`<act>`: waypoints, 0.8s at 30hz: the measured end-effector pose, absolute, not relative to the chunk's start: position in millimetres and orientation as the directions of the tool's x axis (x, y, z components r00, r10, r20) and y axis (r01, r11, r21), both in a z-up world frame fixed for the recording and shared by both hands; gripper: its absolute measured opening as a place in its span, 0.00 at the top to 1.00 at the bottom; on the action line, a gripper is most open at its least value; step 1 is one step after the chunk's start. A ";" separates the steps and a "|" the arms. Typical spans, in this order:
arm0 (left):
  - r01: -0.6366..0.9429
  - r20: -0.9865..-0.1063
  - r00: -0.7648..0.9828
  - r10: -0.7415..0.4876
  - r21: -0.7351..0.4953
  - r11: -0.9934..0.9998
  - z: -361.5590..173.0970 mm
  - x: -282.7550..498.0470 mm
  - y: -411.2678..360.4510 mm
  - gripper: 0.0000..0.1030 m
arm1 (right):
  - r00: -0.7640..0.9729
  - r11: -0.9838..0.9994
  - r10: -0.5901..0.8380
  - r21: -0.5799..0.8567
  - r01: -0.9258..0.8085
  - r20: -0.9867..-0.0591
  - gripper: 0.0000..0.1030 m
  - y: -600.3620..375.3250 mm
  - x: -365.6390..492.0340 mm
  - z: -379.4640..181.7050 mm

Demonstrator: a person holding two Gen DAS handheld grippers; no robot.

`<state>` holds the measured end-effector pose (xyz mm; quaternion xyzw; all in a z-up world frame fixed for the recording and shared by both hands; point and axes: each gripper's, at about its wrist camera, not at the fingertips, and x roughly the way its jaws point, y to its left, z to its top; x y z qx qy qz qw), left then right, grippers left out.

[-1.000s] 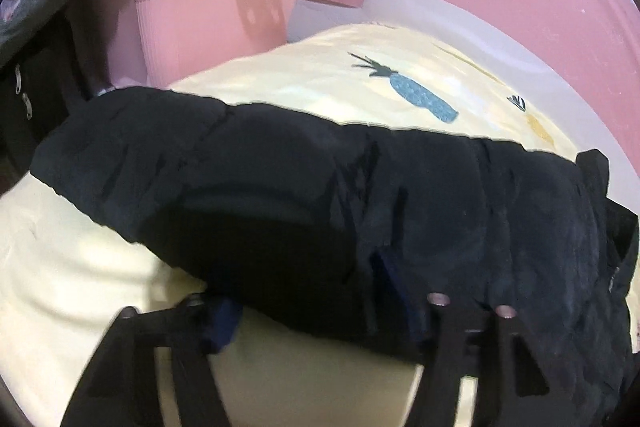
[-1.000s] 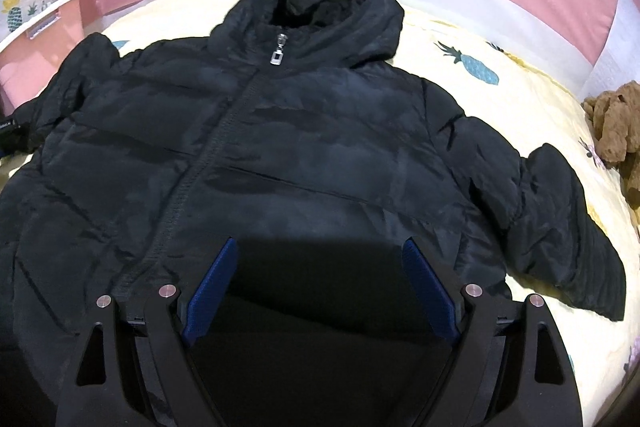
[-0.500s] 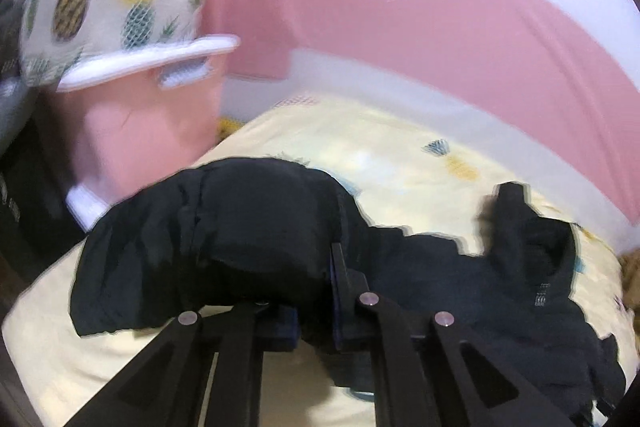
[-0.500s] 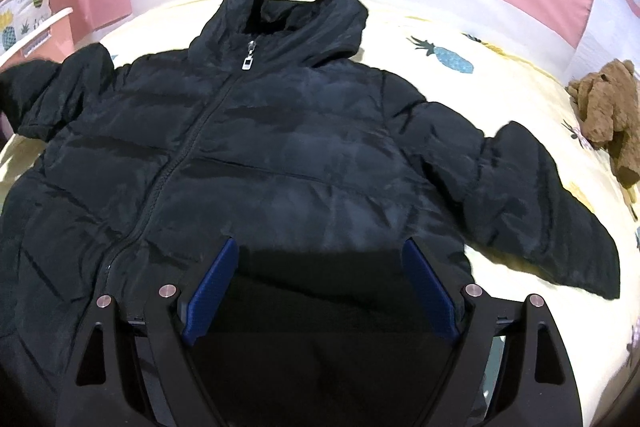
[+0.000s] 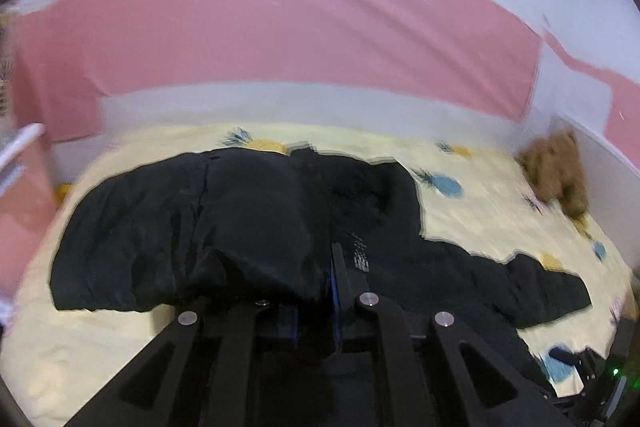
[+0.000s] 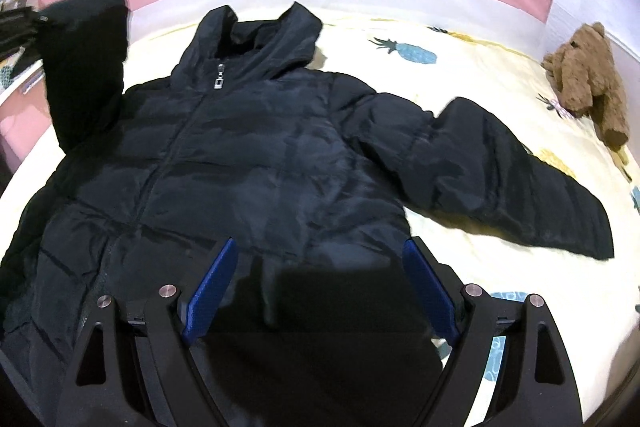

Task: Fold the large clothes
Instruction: 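Open the left tool to release the sleeve and lift away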

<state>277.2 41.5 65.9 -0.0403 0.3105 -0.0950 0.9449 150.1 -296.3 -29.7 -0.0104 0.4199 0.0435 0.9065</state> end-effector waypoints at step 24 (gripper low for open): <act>0.464 -0.562 0.589 -0.580 -0.352 0.813 9.8 271.7 -85.9 0.17 | 0.709 0.998 0.049 0.061 -0.008 -0.704 0.18 -328.4 140.1 -13.2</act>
